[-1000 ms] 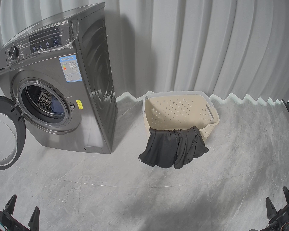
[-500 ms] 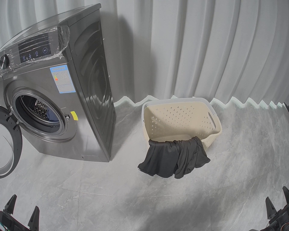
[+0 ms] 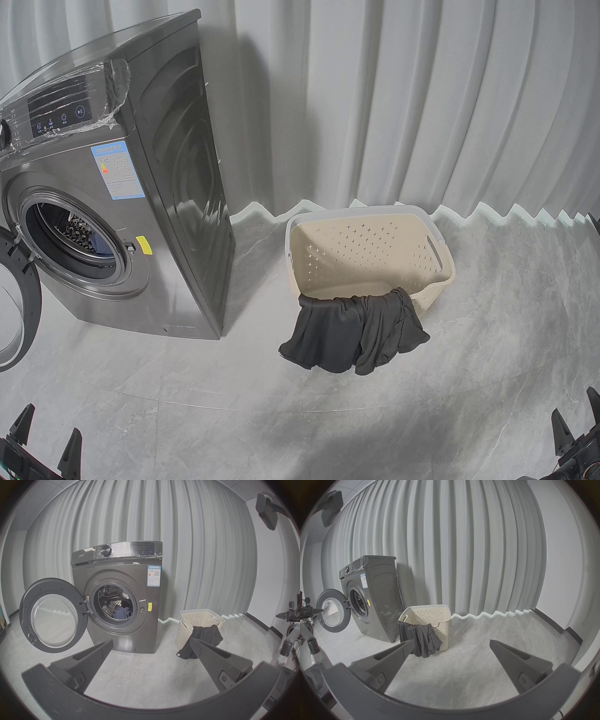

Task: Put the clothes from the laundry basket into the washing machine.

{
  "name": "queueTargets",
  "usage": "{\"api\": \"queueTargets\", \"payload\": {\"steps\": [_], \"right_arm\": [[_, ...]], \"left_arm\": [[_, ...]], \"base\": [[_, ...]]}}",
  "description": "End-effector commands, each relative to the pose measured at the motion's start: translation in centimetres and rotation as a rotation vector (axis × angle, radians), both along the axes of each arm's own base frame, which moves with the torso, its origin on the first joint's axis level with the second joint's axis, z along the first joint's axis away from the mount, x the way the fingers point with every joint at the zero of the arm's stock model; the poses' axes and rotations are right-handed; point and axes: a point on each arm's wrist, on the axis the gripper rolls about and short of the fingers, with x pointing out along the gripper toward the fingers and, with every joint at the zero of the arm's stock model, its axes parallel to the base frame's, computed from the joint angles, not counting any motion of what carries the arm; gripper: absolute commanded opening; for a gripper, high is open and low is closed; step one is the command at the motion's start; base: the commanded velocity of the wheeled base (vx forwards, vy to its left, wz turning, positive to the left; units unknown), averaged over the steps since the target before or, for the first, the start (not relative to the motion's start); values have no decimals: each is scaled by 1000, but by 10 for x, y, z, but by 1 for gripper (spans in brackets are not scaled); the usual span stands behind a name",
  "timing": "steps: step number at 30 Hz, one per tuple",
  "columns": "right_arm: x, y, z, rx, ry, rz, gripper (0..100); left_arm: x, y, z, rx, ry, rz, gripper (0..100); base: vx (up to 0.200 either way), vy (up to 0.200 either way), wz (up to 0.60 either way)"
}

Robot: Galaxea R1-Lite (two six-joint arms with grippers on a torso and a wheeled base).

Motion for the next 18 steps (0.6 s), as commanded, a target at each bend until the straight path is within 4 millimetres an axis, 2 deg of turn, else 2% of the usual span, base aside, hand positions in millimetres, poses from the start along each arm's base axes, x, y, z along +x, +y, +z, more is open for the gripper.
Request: {"api": "queueTargets", "payload": {"steps": [1, 5, 7, 8, 9, 10, 11, 12, 13, 14, 15, 18], "right_arm": [[-1, 0, -1, 2, -12, -1, 100], [-1, 0, -1, 13, -14, -1, 100], [-2, 0, 6, 13, -55, -1, 100], [-4, 0, 15, 13, -104, 1, 100], [-12, 0, 38, 19, -207, 7, 100], [-17, 0, 52, 24, -249, 14, 100], [-18, 0, 56, 25, -256, 15, 100], [-16, 0, 69, 29, -213, 24, 100], [-11, -1, 71, 32, -149, 40, 100], [-11, -1, 71, 32, -149, 40, 100], [0, -1, 69, 46, -45, 81, 100], [22, 0, 67, 77, 121, 149, 100]], "left_arm": [[0, 0, -5, 0, 0, 0, 100], [0, 0, -5, 6, 0, 0, 100], [0, 0, -5, 7, 0, -2, 100], [0, 0, -5, 4, 0, -2, 100], [0, 0, -5, 0, 0, 0, 100], [0, 0, -5, 1, 0, 0, 100], [0, 0, -5, 1, 0, 0, 100], [0, 0, -5, 4, 0, -2, 100], [0, 0, -5, 4, 0, -2, 100], [0, 0, -5, 4, 0, -2, 100], [0, 0, -5, 3, 0, -2, 100], [0, 0, -5, 0, 0, 0, 100]], "base": [[0, 0, 0], [0, 0, 0], [0, 0, 0], [200, 0, 0], [200, 0, 0], [200, 0, 0], [200, 0, 0], [200, 0, 0], [200, 0, 0], [0, 0, 0], [0, 0, 0], [0, 0, 0]]}}
